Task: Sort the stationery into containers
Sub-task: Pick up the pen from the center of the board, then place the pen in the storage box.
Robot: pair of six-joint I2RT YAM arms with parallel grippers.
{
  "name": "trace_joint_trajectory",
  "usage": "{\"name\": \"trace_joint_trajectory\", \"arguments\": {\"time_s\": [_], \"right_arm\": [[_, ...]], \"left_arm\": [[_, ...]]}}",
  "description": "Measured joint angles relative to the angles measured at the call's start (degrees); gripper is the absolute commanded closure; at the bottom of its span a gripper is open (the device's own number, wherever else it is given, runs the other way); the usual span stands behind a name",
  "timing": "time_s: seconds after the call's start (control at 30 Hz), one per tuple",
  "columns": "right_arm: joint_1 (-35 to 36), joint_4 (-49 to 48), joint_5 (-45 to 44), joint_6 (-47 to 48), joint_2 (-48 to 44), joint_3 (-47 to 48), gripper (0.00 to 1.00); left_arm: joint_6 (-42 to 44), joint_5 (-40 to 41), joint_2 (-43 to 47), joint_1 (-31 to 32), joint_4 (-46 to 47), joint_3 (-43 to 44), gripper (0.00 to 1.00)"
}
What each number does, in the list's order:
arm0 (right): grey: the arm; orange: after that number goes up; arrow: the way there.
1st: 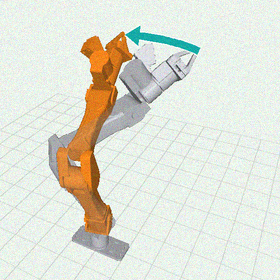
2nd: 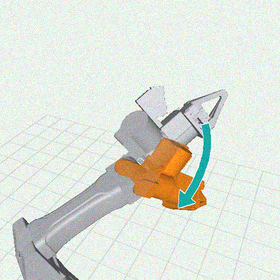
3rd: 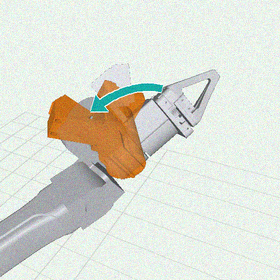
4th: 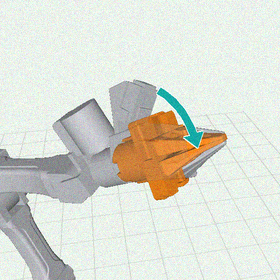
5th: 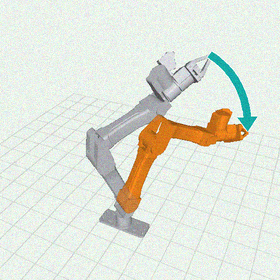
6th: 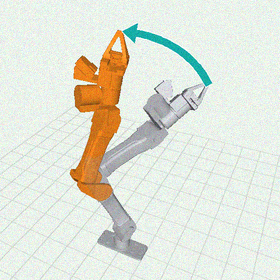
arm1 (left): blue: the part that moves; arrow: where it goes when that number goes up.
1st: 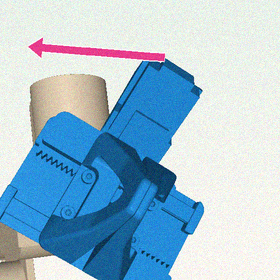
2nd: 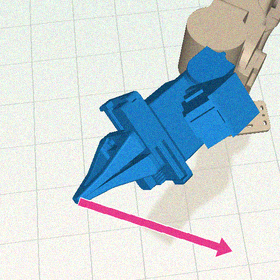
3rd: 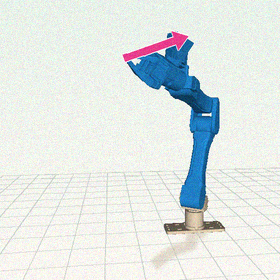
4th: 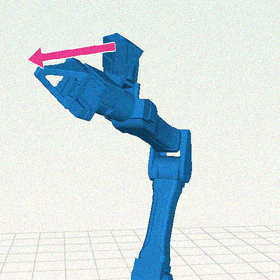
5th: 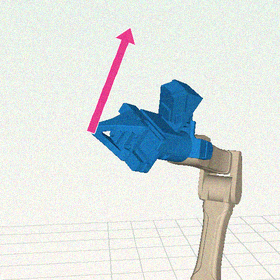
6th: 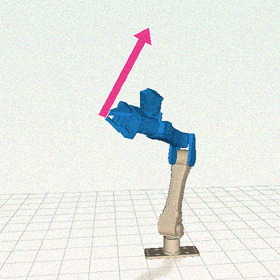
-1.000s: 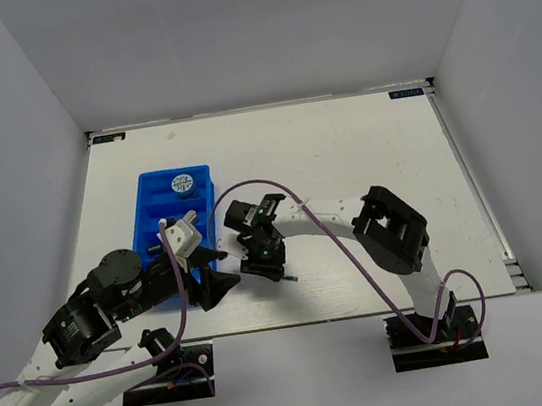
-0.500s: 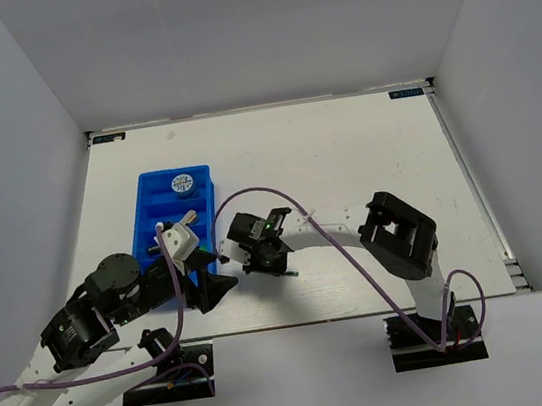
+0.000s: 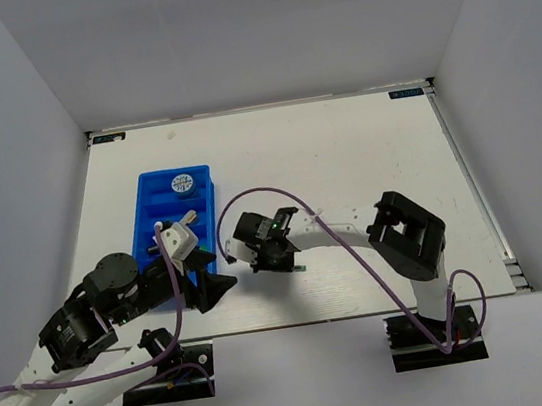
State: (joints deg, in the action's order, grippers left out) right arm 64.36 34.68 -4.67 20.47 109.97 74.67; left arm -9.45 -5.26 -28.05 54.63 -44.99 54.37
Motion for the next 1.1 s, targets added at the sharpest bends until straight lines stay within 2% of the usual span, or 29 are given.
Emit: {"name": "trace_joint_trajectory", "arguments": {"time_s": [0.17, 0.43, 0.53, 0.63, 0.83, 1.1], "right_arm": [[-1.2, 6.2, 0.9, 5.6, 0.0, 8.3, 1.0], [-1.3, 10.1, 6.2, 8.7, 5.5, 39.3, 1.0], [-1.4, 10.3, 10.2, 7.7, 9.3, 46.6, 1.0], [-1.6, 8.4, 16.4, 4.9, 11.1, 47.4, 1.0], [-2.2, -2.8, 29.7, -2.3, 12.5, 41.2, 1.0], [-2.1, -13.2, 36.8, -6.6, 18.1, 41.2, 1.0]], "left_arm": [[0.4, -0.6, -1.1, 0.0, 0.1, 2.0, 0.23], [0.9, -2.7, -1.9, 0.0, 0.9, 2.8, 0.23], [1.1, -3.7, -2.4, 0.0, 1.5, 2.8, 0.23], [1.3, -4.9, -2.8, 0.0, 2.3, 2.8, 0.23], [1.3, -6.3, -2.8, 0.0, 3.3, 2.8, 0.23], [1.5, -6.1, 1.0, 0.0, 3.2, 2.1, 0.23]]}}
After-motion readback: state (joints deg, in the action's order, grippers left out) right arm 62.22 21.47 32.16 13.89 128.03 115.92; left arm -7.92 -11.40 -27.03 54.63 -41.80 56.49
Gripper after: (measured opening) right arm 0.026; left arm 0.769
